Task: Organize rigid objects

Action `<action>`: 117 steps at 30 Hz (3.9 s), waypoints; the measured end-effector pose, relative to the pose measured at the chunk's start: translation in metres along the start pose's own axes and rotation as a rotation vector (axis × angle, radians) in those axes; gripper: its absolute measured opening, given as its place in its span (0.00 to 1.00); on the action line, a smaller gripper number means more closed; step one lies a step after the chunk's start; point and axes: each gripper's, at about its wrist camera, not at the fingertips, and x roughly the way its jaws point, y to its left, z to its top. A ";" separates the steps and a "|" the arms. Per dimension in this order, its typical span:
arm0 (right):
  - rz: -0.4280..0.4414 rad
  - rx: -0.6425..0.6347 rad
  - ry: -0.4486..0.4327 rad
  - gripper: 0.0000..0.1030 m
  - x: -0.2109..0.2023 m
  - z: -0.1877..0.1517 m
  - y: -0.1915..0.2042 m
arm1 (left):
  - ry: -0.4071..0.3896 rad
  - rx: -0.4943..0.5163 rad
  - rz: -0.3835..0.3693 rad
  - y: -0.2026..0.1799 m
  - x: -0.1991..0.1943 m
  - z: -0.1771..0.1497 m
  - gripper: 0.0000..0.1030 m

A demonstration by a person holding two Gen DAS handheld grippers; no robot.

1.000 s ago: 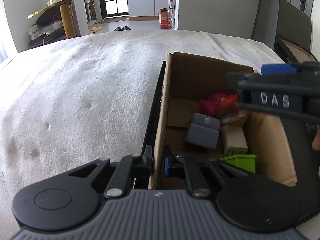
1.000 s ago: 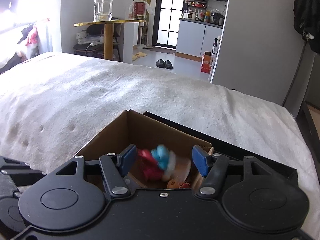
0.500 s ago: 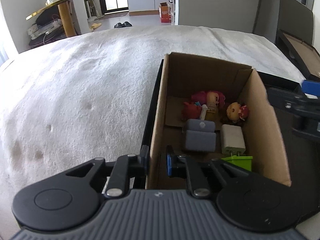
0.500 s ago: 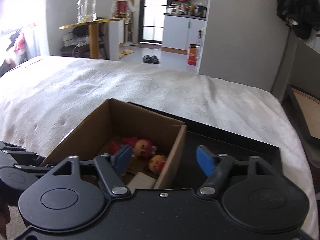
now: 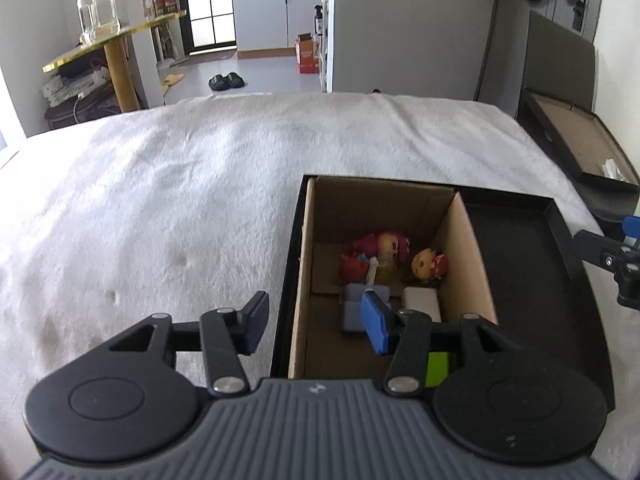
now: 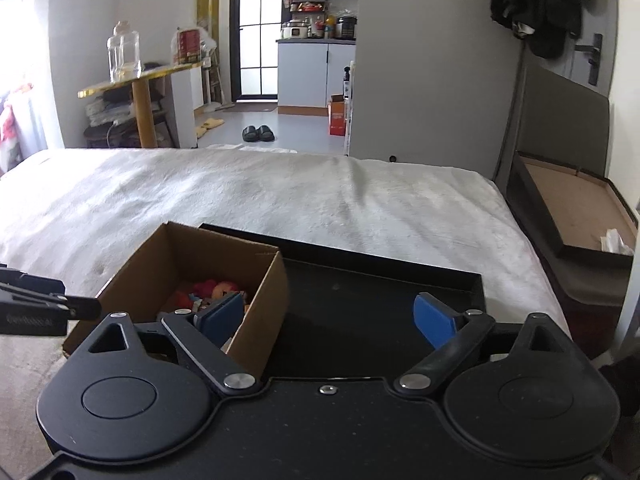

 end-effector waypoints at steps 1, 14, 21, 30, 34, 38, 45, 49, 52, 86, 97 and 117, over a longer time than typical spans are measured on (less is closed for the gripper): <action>0.008 0.007 -0.003 0.89 -0.003 0.000 -0.003 | 0.003 0.002 -0.015 0.000 -0.004 0.002 0.48; 0.122 0.184 0.017 1.00 -0.045 -0.001 -0.052 | -0.047 0.047 -0.026 -0.011 -0.059 0.005 0.81; 0.146 0.220 0.029 1.00 -0.071 -0.001 -0.066 | -0.065 0.034 -0.061 -0.009 -0.085 0.001 0.87; 0.164 0.189 0.000 1.00 -0.101 -0.003 -0.068 | -0.079 0.015 -0.094 -0.006 -0.111 -0.001 0.89; 0.164 0.189 -0.010 1.00 -0.111 0.000 -0.068 | -0.087 0.017 -0.108 -0.007 -0.122 -0.003 0.90; 0.176 0.186 -0.021 1.00 -0.122 0.002 -0.066 | -0.093 0.007 -0.136 -0.007 -0.130 -0.006 0.90; 0.215 0.169 -0.028 1.00 -0.132 0.003 -0.059 | -0.099 0.007 -0.172 -0.006 -0.140 -0.008 0.95; 0.224 0.157 -0.027 1.00 -0.136 0.003 -0.054 | -0.099 0.007 -0.189 -0.006 -0.140 -0.010 0.95; 0.231 0.162 -0.024 1.00 -0.138 0.002 -0.053 | -0.097 0.008 -0.201 -0.008 -0.139 -0.012 0.95; 0.263 0.155 0.084 1.00 -0.141 -0.017 -0.040 | -0.034 0.041 -0.273 -0.025 -0.125 -0.037 0.95; 0.253 0.177 0.115 1.00 -0.142 -0.019 -0.043 | -0.031 0.034 -0.263 -0.029 -0.126 -0.038 0.95; 0.255 0.190 0.132 1.00 -0.139 -0.019 -0.045 | -0.014 0.039 -0.273 -0.031 -0.120 -0.037 0.95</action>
